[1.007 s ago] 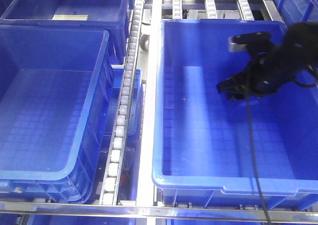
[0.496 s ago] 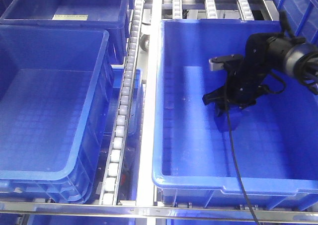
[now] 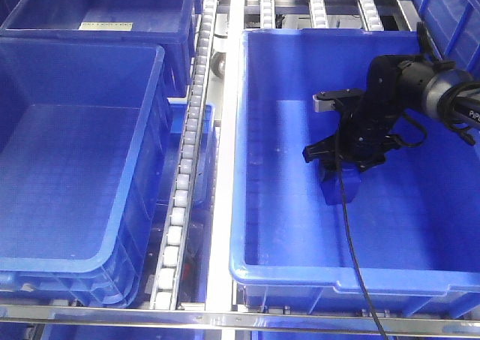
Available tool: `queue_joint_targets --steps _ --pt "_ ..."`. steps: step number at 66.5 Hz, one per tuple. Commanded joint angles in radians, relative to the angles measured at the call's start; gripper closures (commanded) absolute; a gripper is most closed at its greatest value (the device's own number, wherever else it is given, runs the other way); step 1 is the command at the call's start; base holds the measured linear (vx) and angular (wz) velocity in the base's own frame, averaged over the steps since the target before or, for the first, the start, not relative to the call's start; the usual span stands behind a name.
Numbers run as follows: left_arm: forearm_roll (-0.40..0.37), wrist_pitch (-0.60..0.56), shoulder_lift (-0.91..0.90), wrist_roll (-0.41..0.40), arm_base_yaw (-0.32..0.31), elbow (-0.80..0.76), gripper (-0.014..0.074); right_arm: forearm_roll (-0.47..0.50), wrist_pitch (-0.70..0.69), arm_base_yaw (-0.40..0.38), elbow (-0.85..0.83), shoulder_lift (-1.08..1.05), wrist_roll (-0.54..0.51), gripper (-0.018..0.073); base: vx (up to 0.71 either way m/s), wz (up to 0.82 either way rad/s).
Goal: Pour parts from conveyor to right shelf
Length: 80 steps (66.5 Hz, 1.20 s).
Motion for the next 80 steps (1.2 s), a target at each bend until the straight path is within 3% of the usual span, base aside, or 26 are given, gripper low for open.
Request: queue_joint_targets --steps 1,9,22,40,48,63,80 --pt "-0.008 -0.08 -0.011 -0.008 -0.006 -0.019 0.0603 0.003 -0.028 0.001 -0.03 -0.058 -0.002 -0.008 0.0 0.0" --pt "-0.008 -0.08 -0.011 -0.008 -0.006 -0.019 0.0603 0.028 -0.027 0.001 -0.027 -0.081 -0.001 -0.0106 0.0 0.0" --pt "-0.008 -0.08 -0.011 -0.008 -0.006 -0.019 0.0603 0.008 -0.088 0.002 -0.008 -0.155 0.0 -0.0067 0.0 0.0" --pt "-0.008 -0.08 -0.011 -0.008 -0.006 -0.019 0.0603 -0.004 -0.431 0.009 0.356 -0.423 0.0 0.0033 0.0 0.0" --pt "-0.008 -0.08 -0.011 -0.008 -0.006 -0.019 0.0603 -0.008 -0.566 0.009 0.512 -0.577 -0.001 0.0137 0.0 0.0" --pt "-0.008 -0.08 -0.011 -0.008 -0.006 -0.019 0.0603 -0.009 -0.758 0.009 0.759 -0.902 0.001 0.0575 0.0 0.0" --pt "-0.008 -0.08 -0.011 -0.008 -0.006 -0.019 0.0603 -0.012 -0.99 0.003 1.021 -1.265 -0.001 0.0568 0.0 0.0"
